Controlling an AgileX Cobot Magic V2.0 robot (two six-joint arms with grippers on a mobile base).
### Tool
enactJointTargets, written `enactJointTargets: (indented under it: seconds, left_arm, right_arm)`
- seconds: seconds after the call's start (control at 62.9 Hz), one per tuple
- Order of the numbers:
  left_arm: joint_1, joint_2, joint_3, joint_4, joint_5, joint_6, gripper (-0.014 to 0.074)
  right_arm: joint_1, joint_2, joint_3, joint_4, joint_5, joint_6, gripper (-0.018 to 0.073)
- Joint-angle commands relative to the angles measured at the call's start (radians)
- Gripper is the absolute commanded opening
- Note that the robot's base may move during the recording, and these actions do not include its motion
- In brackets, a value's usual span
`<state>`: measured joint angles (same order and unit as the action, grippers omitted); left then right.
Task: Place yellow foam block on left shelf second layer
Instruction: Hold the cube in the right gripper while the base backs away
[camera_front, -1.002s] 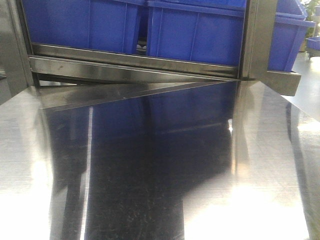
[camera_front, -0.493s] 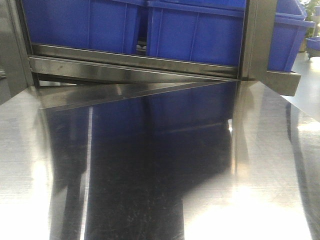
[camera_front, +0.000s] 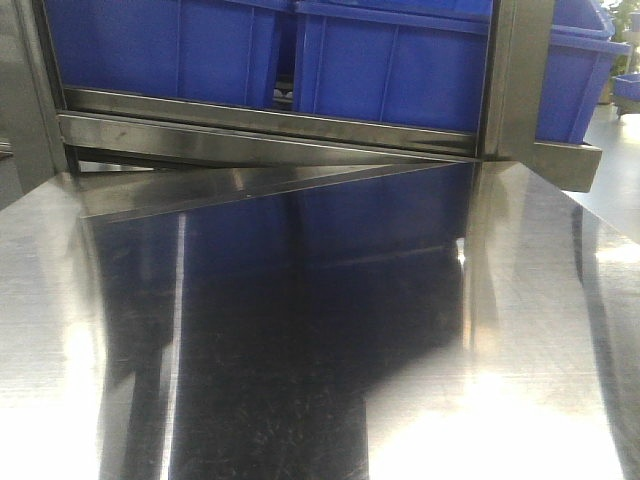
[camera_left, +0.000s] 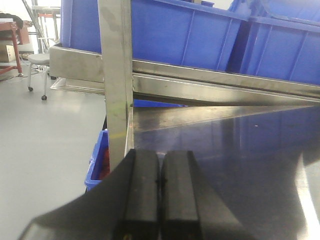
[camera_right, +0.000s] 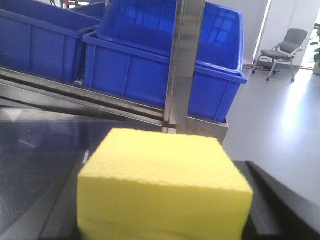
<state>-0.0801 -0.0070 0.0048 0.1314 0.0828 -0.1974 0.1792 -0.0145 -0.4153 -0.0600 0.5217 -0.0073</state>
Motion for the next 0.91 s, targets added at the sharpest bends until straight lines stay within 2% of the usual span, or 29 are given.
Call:
enactJointTargets:
  seconds: [0.0, 0.891]
  left_arm:
    - [-0.003, -0.014, 0.028, -0.007, -0.083, -0.004, 0.0136]
    - [-0.029, -0.016, 0.028, -0.007, -0.088, -0.004, 0.0136]
  right_arm:
    - [-0.004, 0.009, -0.025, -0.013, -0.075, -0.007, 0.0305]
    - [-0.004, 0.009, -0.025, -0.013, -0.073, -0.007, 0.0305]
